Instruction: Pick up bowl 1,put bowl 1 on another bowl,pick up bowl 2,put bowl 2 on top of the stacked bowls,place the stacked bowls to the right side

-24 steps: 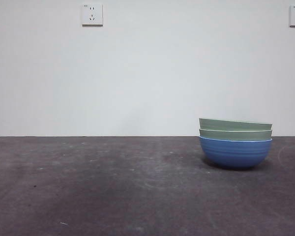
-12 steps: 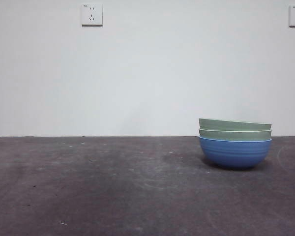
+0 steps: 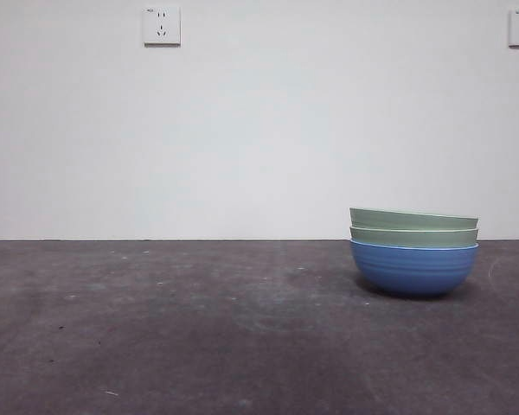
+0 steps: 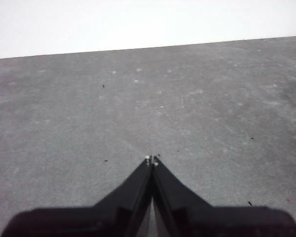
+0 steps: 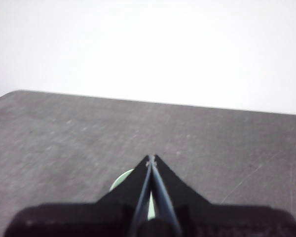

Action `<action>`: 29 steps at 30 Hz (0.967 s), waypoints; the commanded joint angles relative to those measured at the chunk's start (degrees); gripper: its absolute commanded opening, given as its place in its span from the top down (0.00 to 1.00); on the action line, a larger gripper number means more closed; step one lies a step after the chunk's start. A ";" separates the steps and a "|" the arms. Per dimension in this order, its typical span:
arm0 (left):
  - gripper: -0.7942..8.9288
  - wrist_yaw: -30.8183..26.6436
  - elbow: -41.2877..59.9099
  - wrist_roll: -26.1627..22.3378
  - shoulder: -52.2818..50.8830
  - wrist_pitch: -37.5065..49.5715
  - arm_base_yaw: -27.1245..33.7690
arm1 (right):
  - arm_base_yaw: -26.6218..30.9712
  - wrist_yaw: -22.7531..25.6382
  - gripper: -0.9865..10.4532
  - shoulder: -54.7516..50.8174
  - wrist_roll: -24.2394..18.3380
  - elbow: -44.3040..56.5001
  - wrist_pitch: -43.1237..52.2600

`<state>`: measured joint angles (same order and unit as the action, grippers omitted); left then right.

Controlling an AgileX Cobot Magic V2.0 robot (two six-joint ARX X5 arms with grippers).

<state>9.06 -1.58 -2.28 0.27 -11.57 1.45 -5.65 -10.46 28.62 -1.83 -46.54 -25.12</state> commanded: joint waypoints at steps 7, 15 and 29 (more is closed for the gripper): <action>0.92 0.02 0.59 0.57 -0.15 -0.50 0.13 | 3.13 1.68 0.91 -15.30 5.14 25.79 14.86; 0.92 0.02 0.59 0.57 -0.15 -0.50 0.13 | 4.98 3.39 0.91 -25.68 8.81 40.15 16.11; 0.92 0.02 0.59 0.57 -0.15 -0.50 0.13 | 5.22 3.37 0.91 -28.57 10.29 46.21 15.02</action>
<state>9.08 -1.58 -2.28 0.27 -11.57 1.45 -0.60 -7.27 0.23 8.16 -1.28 -10.11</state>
